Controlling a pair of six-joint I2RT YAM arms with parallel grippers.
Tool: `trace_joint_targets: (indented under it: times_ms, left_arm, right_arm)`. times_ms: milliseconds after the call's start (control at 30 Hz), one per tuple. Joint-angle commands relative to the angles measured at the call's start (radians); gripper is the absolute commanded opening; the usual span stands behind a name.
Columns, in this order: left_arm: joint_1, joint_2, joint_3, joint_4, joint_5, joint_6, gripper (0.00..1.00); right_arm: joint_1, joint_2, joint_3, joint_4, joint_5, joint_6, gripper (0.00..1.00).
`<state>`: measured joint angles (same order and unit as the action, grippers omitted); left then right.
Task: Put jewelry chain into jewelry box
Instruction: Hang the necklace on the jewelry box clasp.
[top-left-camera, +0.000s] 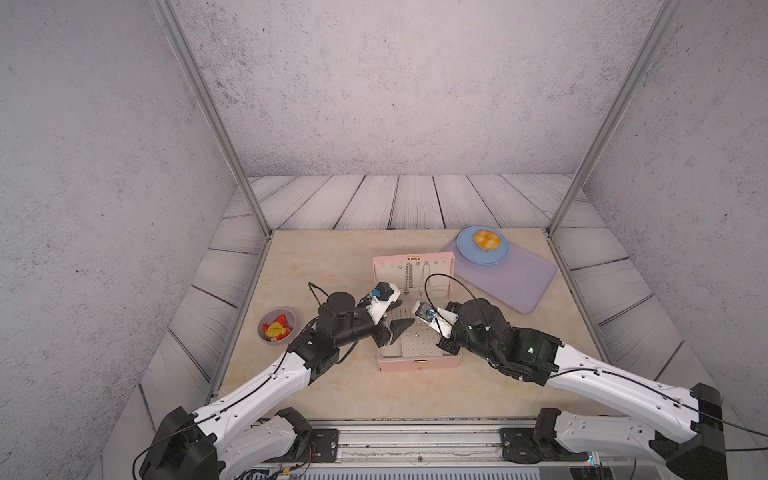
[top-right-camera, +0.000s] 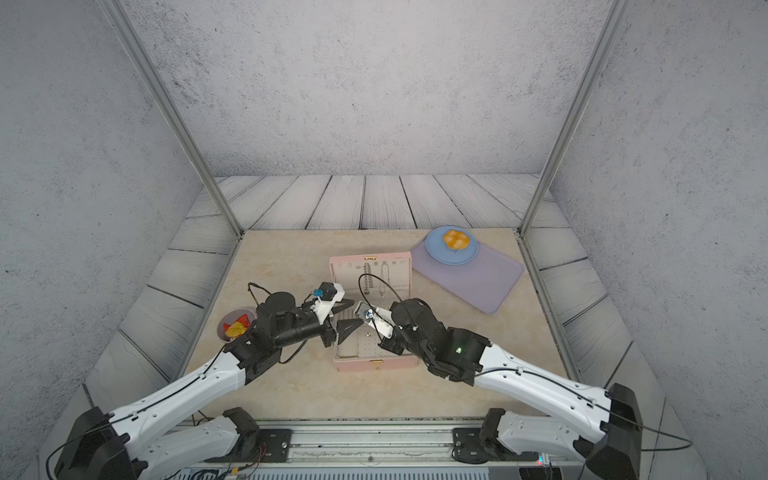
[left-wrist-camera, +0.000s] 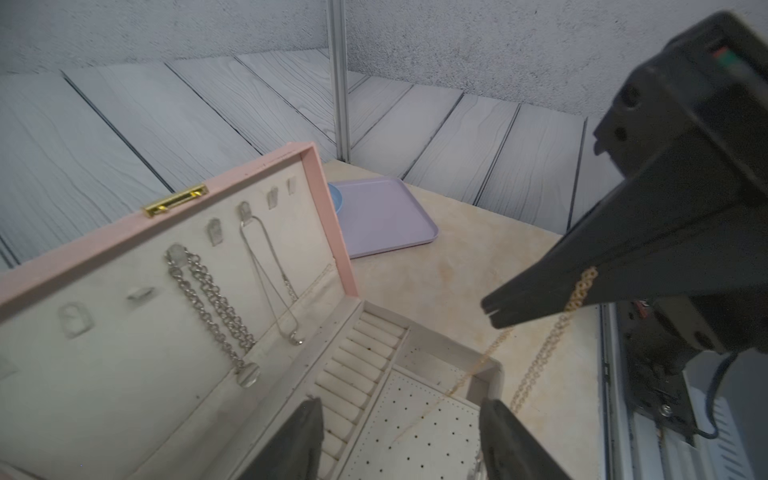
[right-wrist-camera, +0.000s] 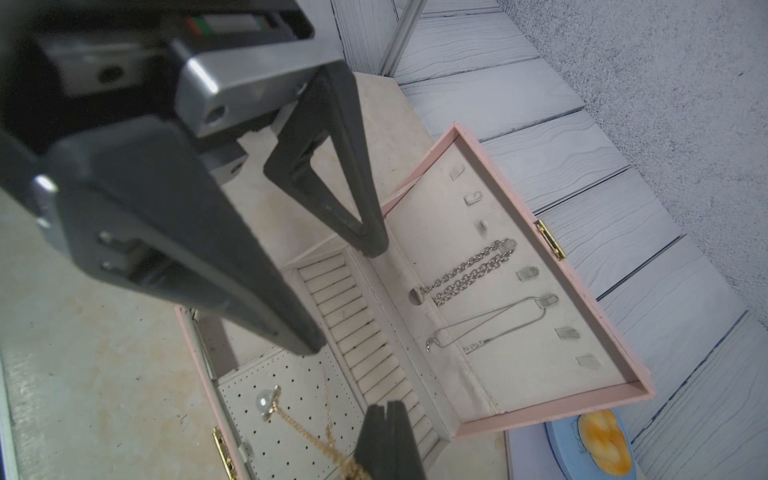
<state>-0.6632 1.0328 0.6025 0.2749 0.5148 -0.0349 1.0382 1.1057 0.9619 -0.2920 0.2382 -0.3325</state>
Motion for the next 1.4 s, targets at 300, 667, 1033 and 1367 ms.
trace_joint_targets:
  times_ms: [300, 667, 1033, 1367]
  left_arm:
    - [0.001, 0.047, 0.006, 0.102, 0.164, -0.124, 0.68]
    - [-0.01, 0.116, 0.005, 0.185, 0.158, -0.162, 0.58]
    - [-0.022, 0.179, 0.015, 0.265, 0.192, -0.197, 0.52]
    - [-0.021, 0.182, 0.016, 0.314, 0.17, -0.233, 0.18]
  right_arm:
    - [-0.003, 0.053, 0.072, 0.0, 0.0, 0.042, 0.0]
    - [-0.003, 0.053, 0.069, 0.013, -0.019, 0.056, 0.0]
    - [-0.003, 0.072, 0.082, 0.004, -0.018, 0.065, 0.0]
    - [-0.003, 0.122, 0.094, 0.013, -0.013, 0.073, 0.0]
